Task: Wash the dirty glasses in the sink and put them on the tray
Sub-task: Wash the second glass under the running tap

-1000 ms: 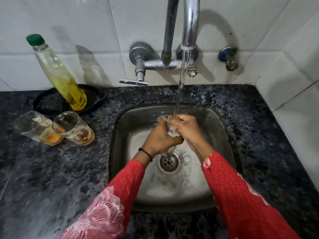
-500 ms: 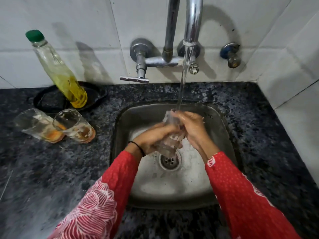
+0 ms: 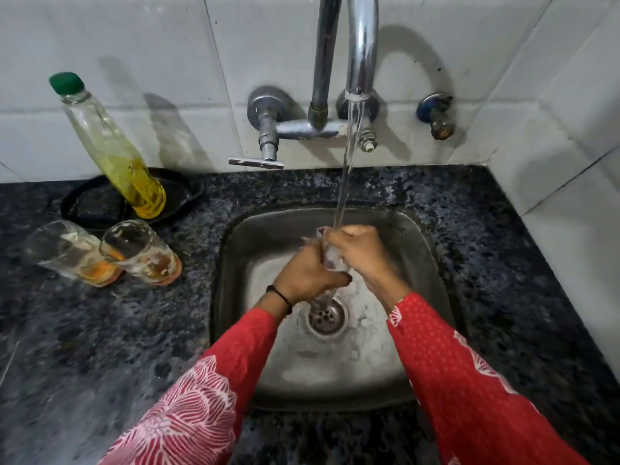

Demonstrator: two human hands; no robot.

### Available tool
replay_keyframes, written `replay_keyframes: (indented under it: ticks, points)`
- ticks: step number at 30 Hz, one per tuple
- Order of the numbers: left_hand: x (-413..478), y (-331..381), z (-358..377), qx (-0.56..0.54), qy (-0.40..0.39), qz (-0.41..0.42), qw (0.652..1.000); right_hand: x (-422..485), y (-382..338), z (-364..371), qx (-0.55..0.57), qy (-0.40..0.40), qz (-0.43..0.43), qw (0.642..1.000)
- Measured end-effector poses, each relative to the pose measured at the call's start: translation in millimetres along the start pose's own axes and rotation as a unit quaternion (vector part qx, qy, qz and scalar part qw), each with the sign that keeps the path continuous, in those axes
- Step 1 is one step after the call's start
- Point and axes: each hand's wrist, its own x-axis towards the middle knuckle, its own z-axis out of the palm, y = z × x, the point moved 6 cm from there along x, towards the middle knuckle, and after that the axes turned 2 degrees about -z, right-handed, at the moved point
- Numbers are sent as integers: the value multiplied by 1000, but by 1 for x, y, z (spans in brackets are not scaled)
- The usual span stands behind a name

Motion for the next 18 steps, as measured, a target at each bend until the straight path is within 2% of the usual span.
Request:
replay_keyframes:
  ticks: [2, 4, 7, 9, 12, 15, 18]
  points:
    - [-1, 6, -3, -73, -33, 13, 997, -4, -5, -5, 69, 19, -13, 997]
    - [-4, 3, -2, -166, -86, -23, 982, -5, -9, -7, 84, 20, -33, 996]
    - [6, -5, -5, -140, -13, 8, 990, -3, -14, -2, 32, -15, -69, 997]
    - [10, -8, -6, -127, 43, 32, 990, -6, -11, 3, -7, -45, -55, 997]
    - [14, -17, -4, -112, 90, 79, 986, -10, 1, -3, -55, -43, -55, 996]
    - [17, -25, 0, -72, 114, 100, 986, -17, -2, -5, -90, -43, -102, 990]
    - [15, -21, 2, -105, 105, 116, 982, -24, -14, -7, -113, 1, -176, 978]
